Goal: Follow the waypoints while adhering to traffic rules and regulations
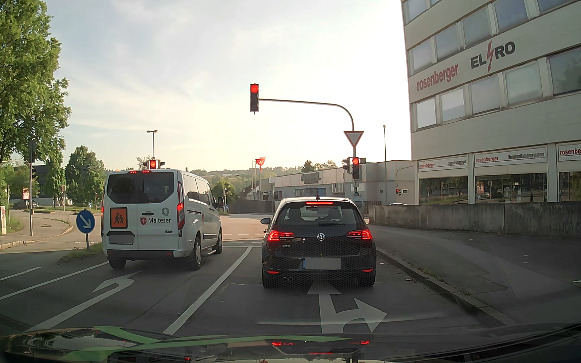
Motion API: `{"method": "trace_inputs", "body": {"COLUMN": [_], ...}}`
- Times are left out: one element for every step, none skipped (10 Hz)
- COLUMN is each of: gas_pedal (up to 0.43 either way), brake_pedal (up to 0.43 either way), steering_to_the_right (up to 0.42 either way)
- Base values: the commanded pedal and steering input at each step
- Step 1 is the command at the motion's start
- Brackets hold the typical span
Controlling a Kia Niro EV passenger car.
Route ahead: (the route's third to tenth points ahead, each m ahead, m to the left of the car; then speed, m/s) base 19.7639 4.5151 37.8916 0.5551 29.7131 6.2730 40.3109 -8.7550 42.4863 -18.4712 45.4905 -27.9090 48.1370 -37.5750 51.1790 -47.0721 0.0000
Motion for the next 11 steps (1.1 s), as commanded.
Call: {"method": "trace_inputs", "body": {"gas_pedal": [0.0, 0.0, 0.0, 0.0, 0.0, 0.0, 0.0, 0.0, 0.0, 0.0, 0.0], "brake_pedal": [0.549, 0.543, 0.543, 0.543, 0.543, 0.543, 0.543, 0.543, 0.543, 0.543, 0.543], "steering_to_the_right": [-0.021, -0.021, -0.021, -0.021, -0.021, -0.021, -0.021, -0.021, -0.021, -0.021, -0.021]}}
